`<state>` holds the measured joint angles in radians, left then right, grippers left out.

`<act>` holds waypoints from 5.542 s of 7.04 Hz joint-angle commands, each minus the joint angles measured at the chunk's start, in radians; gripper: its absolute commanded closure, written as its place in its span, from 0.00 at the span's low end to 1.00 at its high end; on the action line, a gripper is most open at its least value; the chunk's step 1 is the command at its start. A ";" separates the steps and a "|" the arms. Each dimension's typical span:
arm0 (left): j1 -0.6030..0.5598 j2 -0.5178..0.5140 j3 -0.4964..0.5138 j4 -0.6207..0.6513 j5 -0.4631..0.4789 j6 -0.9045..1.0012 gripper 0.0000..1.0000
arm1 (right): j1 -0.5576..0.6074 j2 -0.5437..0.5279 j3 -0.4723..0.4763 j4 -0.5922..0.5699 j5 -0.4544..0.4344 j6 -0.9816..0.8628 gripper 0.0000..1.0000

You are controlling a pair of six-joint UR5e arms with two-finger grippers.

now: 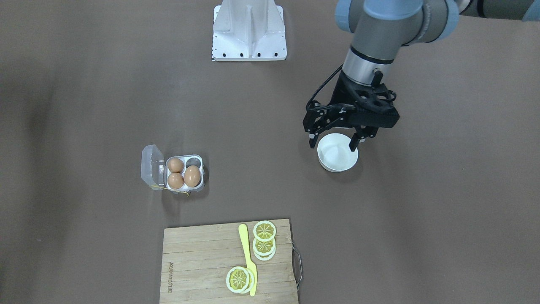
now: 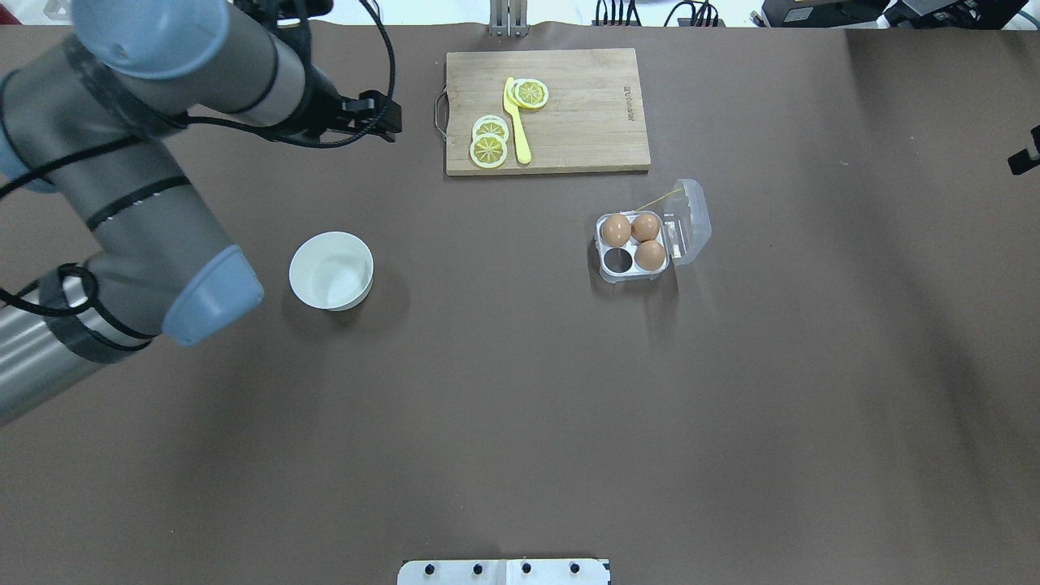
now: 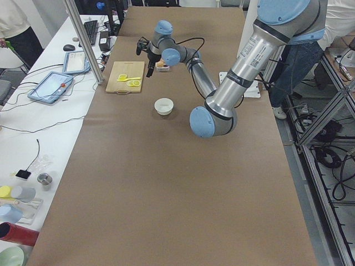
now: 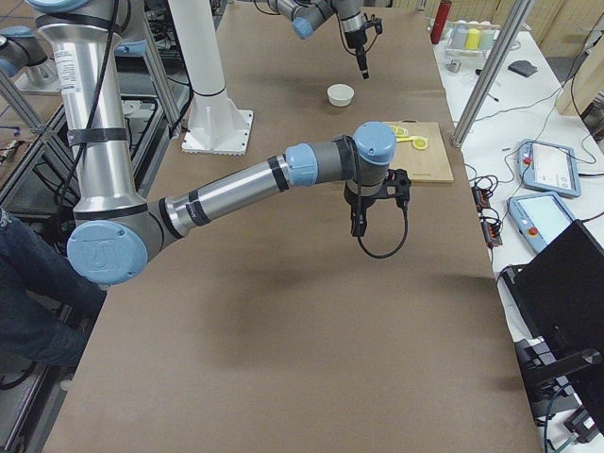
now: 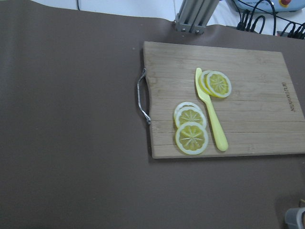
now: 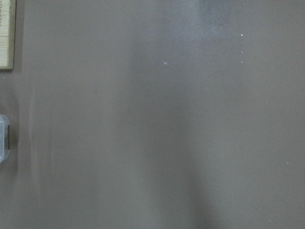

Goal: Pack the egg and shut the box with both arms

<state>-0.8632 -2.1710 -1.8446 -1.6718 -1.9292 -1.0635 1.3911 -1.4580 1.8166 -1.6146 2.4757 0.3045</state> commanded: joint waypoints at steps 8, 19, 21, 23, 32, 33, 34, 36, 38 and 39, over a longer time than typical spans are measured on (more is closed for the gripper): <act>-0.158 0.092 -0.035 0.021 -0.152 0.132 0.02 | -0.394 0.132 -0.269 0.719 -0.199 0.665 1.00; -0.160 0.089 -0.019 0.012 -0.152 0.134 0.02 | -0.484 0.341 -0.347 0.717 -0.094 0.815 1.00; -0.164 0.089 -0.019 0.014 -0.152 0.132 0.02 | -0.555 0.402 -0.356 0.717 -0.122 0.872 1.00; -0.175 0.089 -0.021 0.012 -0.154 0.134 0.02 | -0.604 0.453 -0.359 0.717 -0.178 0.939 1.00; -0.187 0.120 -0.039 0.023 -0.160 0.120 0.02 | -0.266 0.248 -0.033 0.201 -0.247 0.582 0.00; -0.221 0.143 -0.041 0.064 -0.159 0.138 0.02 | -0.212 0.216 -0.033 0.127 -0.245 0.411 0.00; -0.267 0.176 -0.041 0.076 -0.160 0.265 0.02 | -0.163 0.167 -0.033 0.075 -0.241 0.228 0.00; -0.397 0.298 0.000 0.078 -0.162 0.582 0.02 | -0.066 0.066 -0.054 0.065 -0.186 -0.030 0.00; -0.485 0.391 0.045 0.080 -0.177 0.694 0.02 | -0.018 -0.040 -0.056 0.071 -0.135 -0.114 0.00; -0.558 0.387 0.106 0.146 -0.276 0.838 0.02 | 0.003 -0.083 -0.057 0.065 -0.136 -0.177 0.00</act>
<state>-1.3381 -1.8065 -1.7992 -1.5769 -2.1238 -0.3803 1.3634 -1.4784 1.7618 -1.5459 2.3274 0.2032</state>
